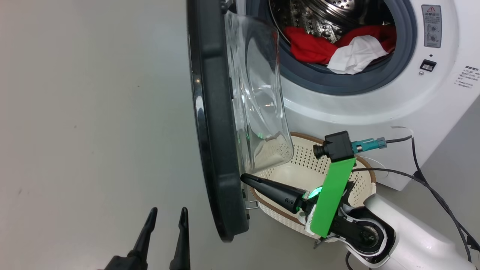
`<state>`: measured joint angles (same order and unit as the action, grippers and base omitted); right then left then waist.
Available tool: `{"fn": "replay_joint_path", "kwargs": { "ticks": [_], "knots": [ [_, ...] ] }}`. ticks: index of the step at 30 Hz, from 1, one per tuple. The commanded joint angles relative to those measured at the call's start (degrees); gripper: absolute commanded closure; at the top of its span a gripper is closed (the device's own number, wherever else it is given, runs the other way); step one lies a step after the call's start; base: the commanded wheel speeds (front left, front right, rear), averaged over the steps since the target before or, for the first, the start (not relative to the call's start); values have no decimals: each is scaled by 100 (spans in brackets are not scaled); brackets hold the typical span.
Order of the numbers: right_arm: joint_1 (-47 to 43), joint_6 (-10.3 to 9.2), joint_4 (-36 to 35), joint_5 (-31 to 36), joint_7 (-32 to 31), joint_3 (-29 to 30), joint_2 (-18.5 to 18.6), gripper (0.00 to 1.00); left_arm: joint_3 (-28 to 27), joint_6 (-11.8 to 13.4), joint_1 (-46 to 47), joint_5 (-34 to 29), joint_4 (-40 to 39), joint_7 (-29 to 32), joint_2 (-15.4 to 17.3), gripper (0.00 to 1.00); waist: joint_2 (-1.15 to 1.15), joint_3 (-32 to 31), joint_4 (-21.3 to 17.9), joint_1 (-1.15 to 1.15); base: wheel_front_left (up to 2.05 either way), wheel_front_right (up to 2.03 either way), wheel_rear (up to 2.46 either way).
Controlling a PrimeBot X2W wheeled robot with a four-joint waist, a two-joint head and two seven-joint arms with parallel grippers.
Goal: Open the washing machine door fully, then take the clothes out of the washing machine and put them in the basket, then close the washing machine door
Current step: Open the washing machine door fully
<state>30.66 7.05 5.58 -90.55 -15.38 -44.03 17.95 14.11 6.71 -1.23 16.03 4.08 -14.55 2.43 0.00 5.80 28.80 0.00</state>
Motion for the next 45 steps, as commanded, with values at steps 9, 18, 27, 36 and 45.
{"fn": "replay_joint_path", "kwargs": {
  "ticks": [9,18,27,36,45],
  "knots": [
    [-292,44,16,145,364,66,86,70,-282,22,114,-77,-138,-45,44,0,0,-4,-156,0,0,0,0],
    [-740,44,216,183,811,97,345,0,-396,-9,129,-121,-79,-45,44,0,0,-72,-290,0,0,0,0],
    [-1059,44,633,532,1542,-37,592,0,-491,-51,98,-149,-24,-45,44,0,0,-109,-393,0,0,0,0],
    [-1212,44,1169,909,2613,-408,821,0,-550,-62,67,-132,13,-45,44,0,0,-108,-528,0,0,0,0],
    [-1204,44,1663,1791,3033,153,810,0,-603,-79,46,-150,28,-45,44,0,0,-109,-669,0,0,0,0]
  ]
}}
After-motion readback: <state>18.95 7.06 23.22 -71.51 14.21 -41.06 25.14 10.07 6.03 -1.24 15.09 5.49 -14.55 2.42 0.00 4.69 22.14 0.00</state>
